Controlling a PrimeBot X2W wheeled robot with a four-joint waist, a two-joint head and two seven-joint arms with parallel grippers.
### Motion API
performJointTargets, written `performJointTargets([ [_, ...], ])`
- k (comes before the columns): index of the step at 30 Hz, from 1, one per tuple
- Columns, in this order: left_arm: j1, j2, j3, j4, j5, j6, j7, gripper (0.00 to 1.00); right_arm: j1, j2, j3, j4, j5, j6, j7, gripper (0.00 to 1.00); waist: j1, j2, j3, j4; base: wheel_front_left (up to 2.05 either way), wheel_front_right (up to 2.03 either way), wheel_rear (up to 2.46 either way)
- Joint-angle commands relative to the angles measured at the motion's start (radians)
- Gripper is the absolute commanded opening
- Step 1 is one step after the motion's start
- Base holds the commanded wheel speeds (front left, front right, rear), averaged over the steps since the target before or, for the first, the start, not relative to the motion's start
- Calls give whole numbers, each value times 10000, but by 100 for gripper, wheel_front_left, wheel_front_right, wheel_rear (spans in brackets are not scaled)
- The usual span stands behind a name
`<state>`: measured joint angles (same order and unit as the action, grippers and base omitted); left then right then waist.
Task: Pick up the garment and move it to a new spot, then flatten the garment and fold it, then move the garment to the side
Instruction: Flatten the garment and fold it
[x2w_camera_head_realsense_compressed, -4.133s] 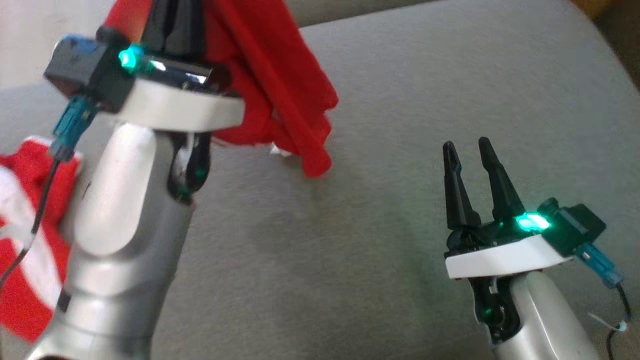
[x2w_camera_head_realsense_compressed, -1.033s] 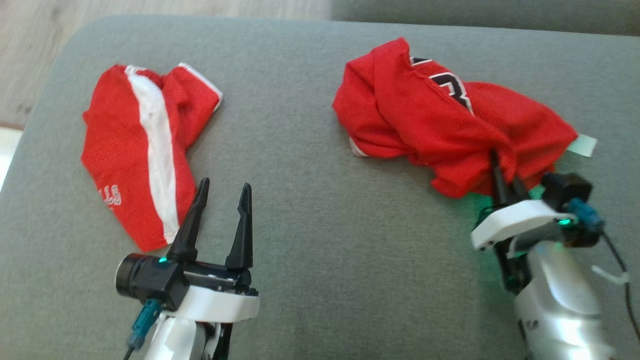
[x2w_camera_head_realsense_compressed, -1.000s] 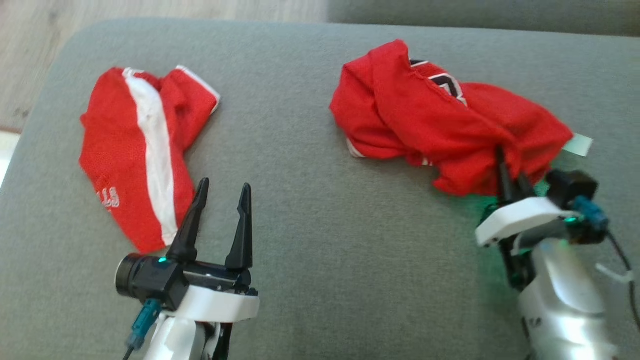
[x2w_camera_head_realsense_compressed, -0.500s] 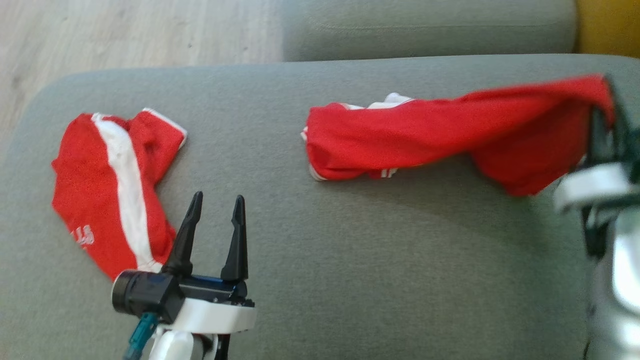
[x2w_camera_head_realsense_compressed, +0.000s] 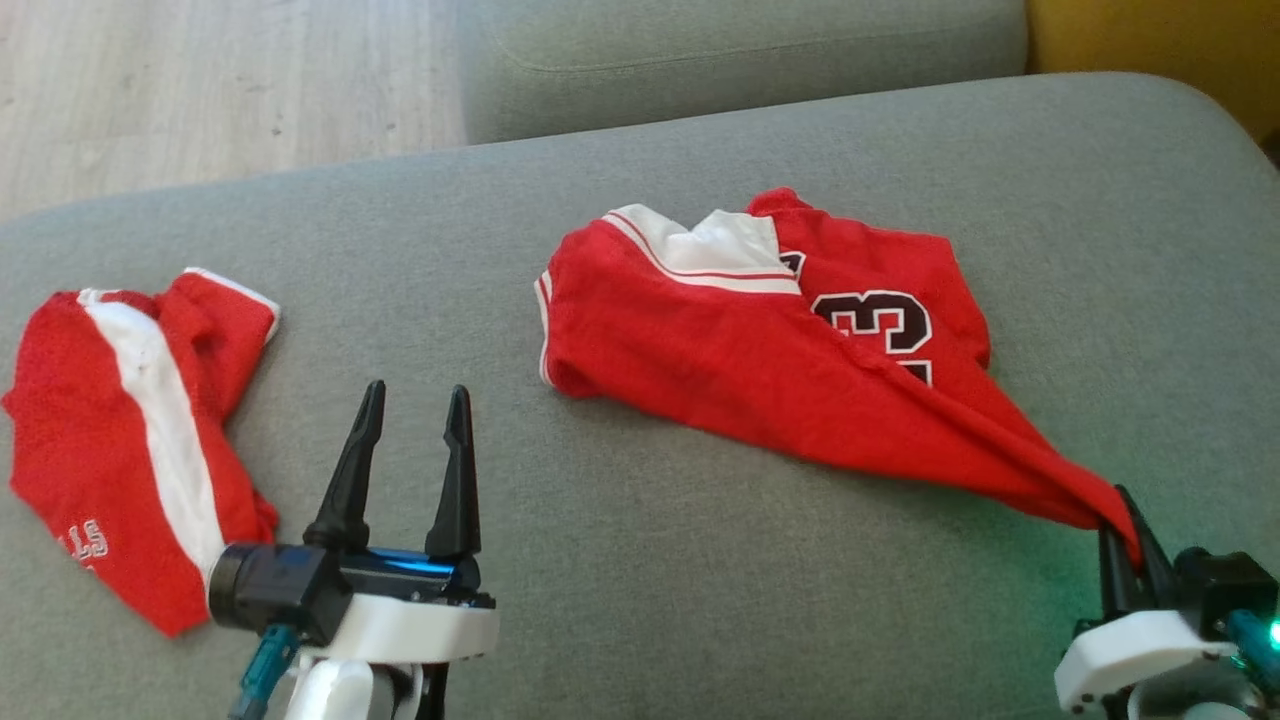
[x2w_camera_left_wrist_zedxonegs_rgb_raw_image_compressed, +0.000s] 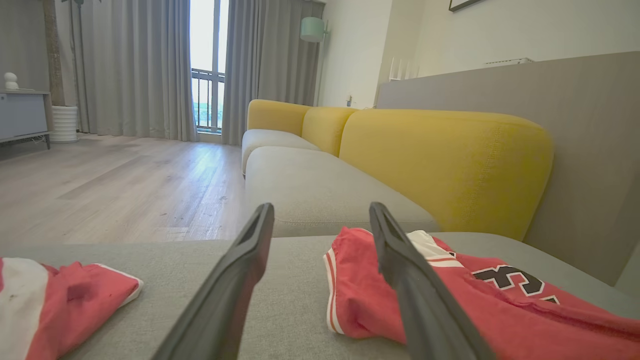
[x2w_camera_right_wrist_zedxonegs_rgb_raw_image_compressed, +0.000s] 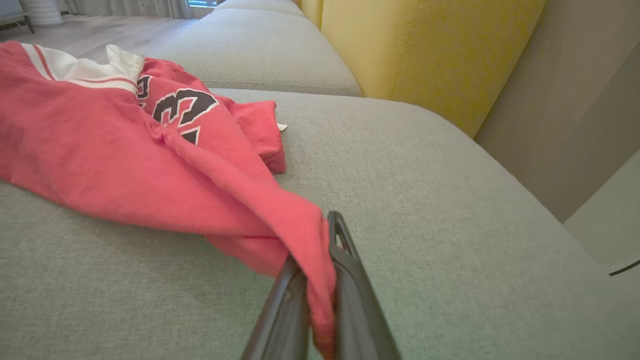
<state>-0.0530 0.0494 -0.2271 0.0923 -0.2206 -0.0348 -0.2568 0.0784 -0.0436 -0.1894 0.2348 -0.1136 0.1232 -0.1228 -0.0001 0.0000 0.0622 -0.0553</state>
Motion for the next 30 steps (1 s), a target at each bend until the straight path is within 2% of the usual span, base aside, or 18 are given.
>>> performJointTargets([
  [1,-295,9,320,-305,21,0,-49,100,-328,-69,330,-212,349,75,-86,35,1,0,57,-81,0,0,0],
  [2,-323,9,304,-293,23,-12,-49,100,-373,-69,320,-143,520,75,-154,100,1,0,69,-85,0,0,0],
  [7,-405,9,232,-236,21,-60,-49,100,-827,-68,607,-84,1400,75,-652,100,1,0,67,27,0,0,0],
  [14,-398,9,268,-244,66,-80,-49,100,-1544,-67,1655,-871,2307,75,-1210,100,1,0,29,457,0,0,0],
  [23,-366,9,203,-350,0,-90,-49,100,-2285,-67,2770,-857,2431,75,-1321,100,1,0,21,1106,0,0,0],
  [30,-266,9,190,-392,-116,-86,-49,100,-2177,-67,2959,-642,2575,75,-1368,100,1,0,90,1320,0,0,0],
])
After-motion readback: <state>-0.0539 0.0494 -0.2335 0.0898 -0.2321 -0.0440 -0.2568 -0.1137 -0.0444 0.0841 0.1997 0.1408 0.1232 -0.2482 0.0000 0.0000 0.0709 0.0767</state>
